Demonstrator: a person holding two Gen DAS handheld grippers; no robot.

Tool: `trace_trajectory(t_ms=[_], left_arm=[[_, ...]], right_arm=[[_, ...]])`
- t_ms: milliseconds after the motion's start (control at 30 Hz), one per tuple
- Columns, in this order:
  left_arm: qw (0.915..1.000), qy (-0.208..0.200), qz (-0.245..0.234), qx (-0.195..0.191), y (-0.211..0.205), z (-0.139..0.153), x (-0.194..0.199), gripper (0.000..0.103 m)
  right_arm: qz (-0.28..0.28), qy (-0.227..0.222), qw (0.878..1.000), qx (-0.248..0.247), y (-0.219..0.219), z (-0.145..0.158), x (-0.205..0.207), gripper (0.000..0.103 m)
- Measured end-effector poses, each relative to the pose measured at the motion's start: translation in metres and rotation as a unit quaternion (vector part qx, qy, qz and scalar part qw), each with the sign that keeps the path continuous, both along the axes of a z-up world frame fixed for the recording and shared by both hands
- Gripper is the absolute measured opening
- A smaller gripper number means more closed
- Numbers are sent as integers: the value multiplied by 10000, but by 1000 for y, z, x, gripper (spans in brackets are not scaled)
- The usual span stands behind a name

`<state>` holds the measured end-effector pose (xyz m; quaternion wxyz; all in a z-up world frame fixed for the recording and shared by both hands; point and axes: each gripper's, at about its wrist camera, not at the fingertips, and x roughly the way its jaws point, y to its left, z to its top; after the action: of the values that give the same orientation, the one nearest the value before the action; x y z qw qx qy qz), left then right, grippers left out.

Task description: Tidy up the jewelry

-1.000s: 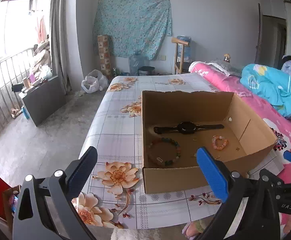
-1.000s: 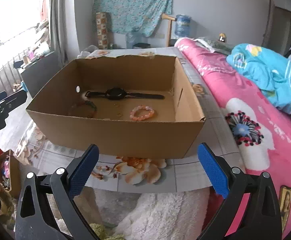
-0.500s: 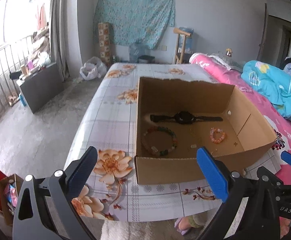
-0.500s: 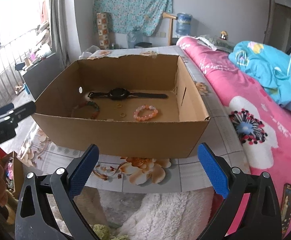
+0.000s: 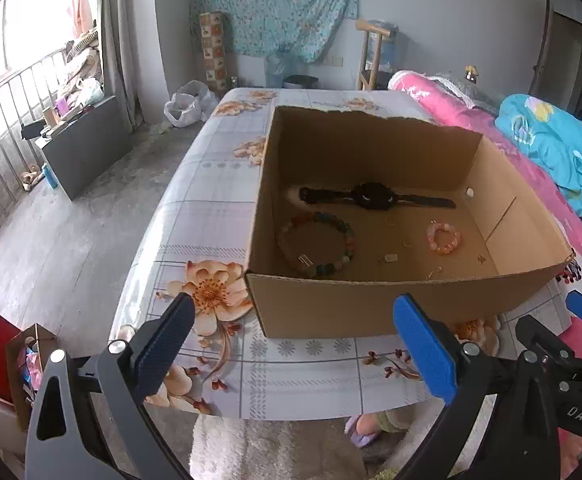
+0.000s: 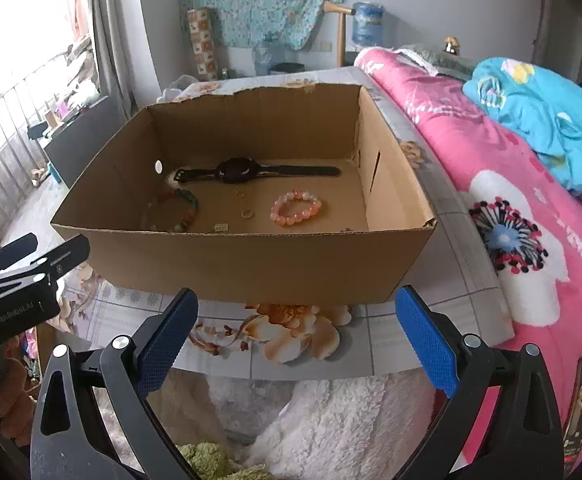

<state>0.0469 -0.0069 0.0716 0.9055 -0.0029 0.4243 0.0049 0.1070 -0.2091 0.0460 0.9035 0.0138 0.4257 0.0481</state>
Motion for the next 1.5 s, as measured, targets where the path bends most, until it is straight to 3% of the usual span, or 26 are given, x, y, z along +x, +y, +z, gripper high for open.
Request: trace_trajectory(t_ms=[1500], left_arm=[[9995,301,-2,42,-5,-9,5,97]], right_arm=[[-122,250,9995,119,-4,-5,14,95]])
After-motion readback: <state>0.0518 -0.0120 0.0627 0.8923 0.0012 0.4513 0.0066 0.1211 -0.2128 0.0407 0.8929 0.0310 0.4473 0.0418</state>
